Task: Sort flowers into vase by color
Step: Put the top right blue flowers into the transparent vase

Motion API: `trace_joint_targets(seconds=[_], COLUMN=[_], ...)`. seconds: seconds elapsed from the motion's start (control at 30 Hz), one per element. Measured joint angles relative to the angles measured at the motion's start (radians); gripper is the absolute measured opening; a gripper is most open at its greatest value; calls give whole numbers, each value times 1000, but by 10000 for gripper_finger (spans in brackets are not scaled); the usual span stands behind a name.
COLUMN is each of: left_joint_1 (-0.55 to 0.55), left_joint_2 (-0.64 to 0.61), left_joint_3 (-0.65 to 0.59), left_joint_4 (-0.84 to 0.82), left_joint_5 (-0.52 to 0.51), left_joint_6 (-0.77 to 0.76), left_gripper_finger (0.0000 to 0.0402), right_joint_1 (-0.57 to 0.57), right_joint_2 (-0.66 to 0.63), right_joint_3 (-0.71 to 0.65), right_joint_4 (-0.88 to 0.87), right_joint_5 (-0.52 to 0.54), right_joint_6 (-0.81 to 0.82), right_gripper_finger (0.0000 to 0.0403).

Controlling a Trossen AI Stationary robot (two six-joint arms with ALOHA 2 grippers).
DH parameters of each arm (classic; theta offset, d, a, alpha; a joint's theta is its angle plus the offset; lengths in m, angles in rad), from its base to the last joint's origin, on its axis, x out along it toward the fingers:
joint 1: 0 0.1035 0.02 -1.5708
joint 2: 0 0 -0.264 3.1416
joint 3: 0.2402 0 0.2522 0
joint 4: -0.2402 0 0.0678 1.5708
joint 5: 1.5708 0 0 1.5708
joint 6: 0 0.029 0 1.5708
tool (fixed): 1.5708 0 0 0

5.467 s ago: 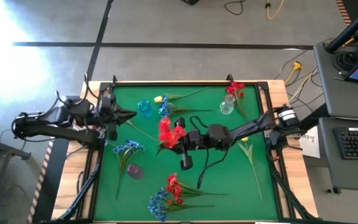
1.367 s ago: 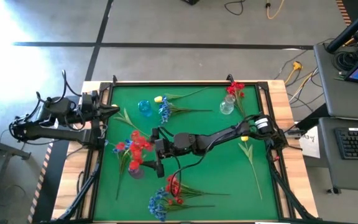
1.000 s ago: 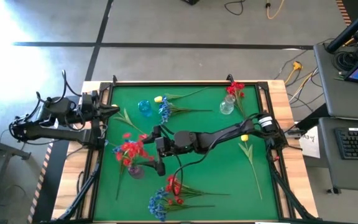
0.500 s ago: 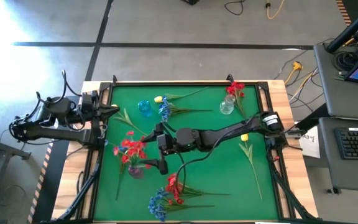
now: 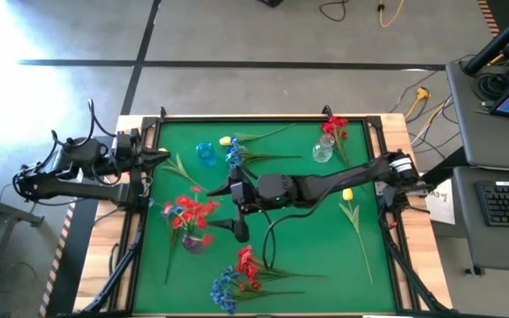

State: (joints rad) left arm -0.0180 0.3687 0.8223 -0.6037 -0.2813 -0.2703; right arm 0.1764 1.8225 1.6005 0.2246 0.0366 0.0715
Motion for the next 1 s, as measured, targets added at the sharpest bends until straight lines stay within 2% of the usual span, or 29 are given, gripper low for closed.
trace_joint_targets(seconds=[0.33,0.6,0.83,1.0], left_joint_1=[0,0,0,0], left_joint_2=[0,1,2,2], left_joint_3=[0,0,0,0], left_joint_4=[-1,-2,-2,-2], left_joint_5=[0,0,0,0], left_joint_6=[4,18,18,18], left_gripper_finger=[0,0,0,0], right_joint_1=[-6,-80,-201,-270], right_joint_2=[-92,-189,-178,-152], right_joint_3=[0,1,1,-4], right_joint_4=[-94,-395,-676,-812], right_joint_5=[22,206,208,190], right_joint_6=[-28,-110,-142,-162], right_gripper_finger=[366,366,366,366])
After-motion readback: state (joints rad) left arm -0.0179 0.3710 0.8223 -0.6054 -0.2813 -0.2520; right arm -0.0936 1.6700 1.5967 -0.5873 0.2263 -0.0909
